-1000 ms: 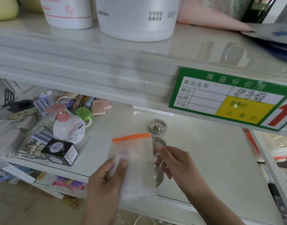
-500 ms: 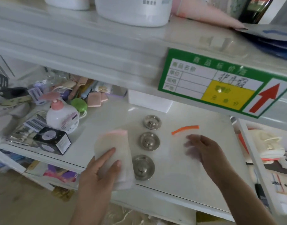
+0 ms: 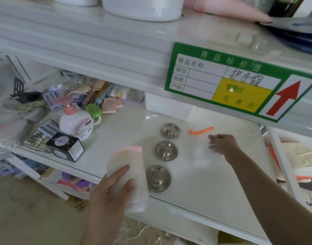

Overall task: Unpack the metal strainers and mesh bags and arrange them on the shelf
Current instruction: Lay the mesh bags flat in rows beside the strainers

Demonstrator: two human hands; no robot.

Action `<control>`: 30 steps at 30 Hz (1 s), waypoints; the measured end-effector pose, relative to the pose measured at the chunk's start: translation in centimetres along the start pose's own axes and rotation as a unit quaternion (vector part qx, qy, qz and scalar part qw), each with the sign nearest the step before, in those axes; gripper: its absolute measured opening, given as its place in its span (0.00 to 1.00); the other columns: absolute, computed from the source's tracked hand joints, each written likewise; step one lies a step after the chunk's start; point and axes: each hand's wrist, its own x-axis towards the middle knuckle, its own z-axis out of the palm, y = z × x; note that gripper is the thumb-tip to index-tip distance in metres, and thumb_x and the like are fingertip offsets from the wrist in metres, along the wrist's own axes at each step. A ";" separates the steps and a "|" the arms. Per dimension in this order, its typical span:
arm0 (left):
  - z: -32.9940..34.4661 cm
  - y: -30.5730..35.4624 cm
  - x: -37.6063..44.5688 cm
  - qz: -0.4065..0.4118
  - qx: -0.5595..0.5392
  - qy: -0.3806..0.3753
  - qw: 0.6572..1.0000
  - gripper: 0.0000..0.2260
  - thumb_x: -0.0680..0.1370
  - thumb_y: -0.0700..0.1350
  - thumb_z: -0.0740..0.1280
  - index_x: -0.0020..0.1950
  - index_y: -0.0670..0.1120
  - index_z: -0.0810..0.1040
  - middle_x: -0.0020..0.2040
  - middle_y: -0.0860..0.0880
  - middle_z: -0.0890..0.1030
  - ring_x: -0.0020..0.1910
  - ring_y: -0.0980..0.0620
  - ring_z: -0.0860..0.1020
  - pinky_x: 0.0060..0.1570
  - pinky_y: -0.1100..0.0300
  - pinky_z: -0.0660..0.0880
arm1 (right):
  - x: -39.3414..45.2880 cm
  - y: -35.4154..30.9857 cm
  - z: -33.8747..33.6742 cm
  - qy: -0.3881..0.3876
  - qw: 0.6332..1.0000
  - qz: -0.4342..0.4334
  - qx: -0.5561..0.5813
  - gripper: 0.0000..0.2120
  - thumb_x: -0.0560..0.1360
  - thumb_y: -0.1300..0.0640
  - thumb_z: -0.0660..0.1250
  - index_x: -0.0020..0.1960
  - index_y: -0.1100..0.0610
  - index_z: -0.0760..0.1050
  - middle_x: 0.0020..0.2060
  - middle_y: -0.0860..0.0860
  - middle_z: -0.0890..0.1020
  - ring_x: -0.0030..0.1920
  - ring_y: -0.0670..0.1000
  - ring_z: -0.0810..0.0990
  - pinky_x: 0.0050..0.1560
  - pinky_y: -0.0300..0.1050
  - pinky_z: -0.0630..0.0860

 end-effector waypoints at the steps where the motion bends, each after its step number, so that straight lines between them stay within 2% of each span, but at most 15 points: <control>1: 0.0 0.0 -0.1 -0.003 -0.001 0.000 1.000 0.17 0.72 0.35 0.74 0.49 0.58 0.84 0.57 0.51 0.83 0.47 0.66 0.80 0.40 0.80 0.73 | 0.4 0.7 0.2 0.013 1.000 0.004 -0.021 0.10 0.75 0.64 0.72 0.36 0.62 0.78 0.31 0.59 0.78 0.26 0.53 0.77 0.26 0.40 0.74; 5: -0.1 -0.4 -0.1 -0.009 -0.019 0.003 1.000 0.17 0.72 0.35 0.75 0.49 0.59 0.86 0.58 0.50 0.84 0.48 0.69 0.81 0.43 0.77 0.75 | 0.9 2.1 0.6 0.082 0.995 0.005 -0.048 0.08 0.74 0.67 0.68 0.37 0.67 0.80 0.28 0.60 0.79 0.25 0.54 0.79 0.35 0.48 0.78; 8: 0.0 -0.5 -0.2 -0.009 -0.015 0.000 1.000 0.18 0.72 0.36 0.75 0.49 0.60 0.86 0.58 0.51 0.84 0.49 0.68 0.81 0.43 0.76 0.75 | 1.0 2.4 0.8 0.136 0.989 0.003 -0.062 0.08 0.72 0.66 0.66 0.41 0.72 0.80 0.29 0.61 0.79 0.26 0.56 0.79 0.36 0.49 0.76; 10: 0.3 -0.4 -0.2 -0.001 -0.002 -0.003 1.000 0.18 0.72 0.35 0.75 0.51 0.58 0.85 0.58 0.51 0.84 0.47 0.69 0.81 0.42 0.77 0.75 | 0.7 2.5 0.7 0.153 0.982 -0.004 -0.113 0.10 0.72 0.62 0.69 0.48 0.68 0.80 0.36 0.58 0.80 0.35 0.59 0.81 0.39 0.49 0.77; 12: 0.8 -0.2 -0.4 0.011 0.003 -0.012 1.000 0.18 0.72 0.34 0.75 0.54 0.55 0.84 0.57 0.51 0.84 0.45 0.69 0.81 0.41 0.77 0.75 | -0.6 2.2 0.4 0.157 0.967 -0.017 -0.202 0.18 0.73 0.54 0.71 0.58 0.63 0.78 0.46 0.57 0.81 0.48 0.61 0.82 0.49 0.51 0.78; 14: 1.4 0.0 -0.7 0.024 0.003 -0.018 1.000 0.21 0.72 0.33 0.75 0.57 0.55 0.83 0.59 0.55 0.83 0.50 0.67 0.81 0.43 0.77 0.74 | -2.3 1.5 0.2 0.177 0.943 -0.066 -0.272 0.23 0.75 0.49 0.70 0.63 0.63 0.75 0.54 0.59 0.81 0.56 0.62 0.79 0.57 0.55 0.77; 15: 1.7 0.2 -0.8 0.032 0.002 -0.020 0.999 0.23 0.71 0.33 0.75 0.59 0.56 0.82 0.59 0.57 0.83 0.53 0.66 0.80 0.44 0.77 0.74 | -3.6 0.6 0.2 0.191 0.939 -0.100 -0.268 0.21 0.76 0.48 0.68 0.61 0.63 0.77 0.53 0.60 0.82 0.54 0.62 0.79 0.56 0.56 0.77; 16: 2.0 0.4 -0.8 0.039 0.001 -0.021 0.999 0.25 0.71 0.33 0.75 0.60 0.58 0.81 0.58 0.61 0.84 0.55 0.67 0.79 0.44 0.78 0.73 | -5.2 -0.5 0.3 0.187 0.945 -0.134 -0.233 0.17 0.77 0.49 0.67 0.55 0.62 0.79 0.47 0.58 0.83 0.49 0.60 0.81 0.52 0.55 0.78; 17: 2.3 0.7 -0.7 0.046 0.004 -0.023 0.999 0.26 0.71 0.33 0.75 0.60 0.59 0.80 0.57 0.67 0.83 0.55 0.68 0.79 0.44 0.79 0.72 | -7.3 -1.5 0.7 0.157 0.957 -0.157 -0.186 0.13 0.77 0.49 0.67 0.48 0.60 0.81 0.40 0.55 0.83 0.42 0.57 0.81 0.45 0.52 0.79; 19: 2.9 1.2 -0.6 0.062 0.022 -0.031 0.997 0.28 0.70 0.33 0.76 0.60 0.62 0.77 0.54 0.79 0.76 0.53 0.75 0.77 0.43 0.82 0.70 | -12.3 -3.1 1.9 0.040 0.974 -0.182 -0.129 0.14 0.77 0.50 0.68 0.39 0.57 0.80 0.31 0.53 0.82 0.33 0.53 0.80 0.37 0.47 0.76; 21: 3.6 1.5 -0.6 0.074 0.041 -0.048 0.995 0.30 0.69 0.35 0.77 0.61 0.65 0.76 0.56 0.82 0.71 0.53 0.78 0.74 0.43 0.83 0.69 | -16.8 -3.6 3.3 -0.085 0.976 -0.173 -0.104 0.16 0.76 0.46 0.69 0.38 0.58 0.82 0.33 0.56 0.82 0.30 0.49 0.77 0.35 0.44 0.73; 23: 4.3 1.6 -0.6 0.080 0.046 -0.065 0.994 0.31 0.69 0.36 0.78 0.62 0.65 0.75 0.59 0.80 0.71 0.57 0.77 0.73 0.45 0.83 0.69 | -19.1 -3.3 4.3 -0.142 0.973 -0.164 -0.079 0.17 0.75 0.44 0.69 0.40 0.59 0.82 0.33 0.58 0.81 0.30 0.46 0.73 0.34 0.43 0.70; 26: 5.2 1.5 -0.8 0.078 0.050 -0.089 0.992 0.33 0.68 0.37 0.79 0.65 0.65 0.74 0.61 0.73 0.76 0.58 0.73 0.74 0.46 0.81 0.71 | -19.8 -2.9 4.6 -0.130 0.980 -0.152 -0.012 0.10 0.74 0.48 0.73 0.40 0.53 0.84 0.27 0.49 0.78 0.28 0.44 0.71 0.32 0.39 0.68; 28: 5.6 1.5 -0.8 0.078 0.048 -0.094 0.991 0.35 0.68 0.37 0.79 0.66 0.65 0.74 0.63 0.67 0.77 0.58 0.74 0.74 0.45 0.81 0.72 | -20.0 -2.7 4.6 -0.085 0.984 -0.154 0.022 0.05 0.71 0.51 0.76 0.40 0.51 0.84 0.27 0.45 0.78 0.27 0.42 0.71 0.31 0.36 0.69; 30: 6.0 1.4 -0.9 0.076 0.050 -0.099 0.991 0.35 0.68 0.36 0.79 0.67 0.63 0.74 0.64 0.62 0.77 0.57 0.73 0.75 0.44 0.80 0.72 | -20.1 -2.4 4.5 -0.043 0.986 -0.153 0.044 0.04 0.69 0.53 0.78 0.40 0.50 0.83 0.26 0.44 0.77 0.25 0.41 0.70 0.30 0.33 0.68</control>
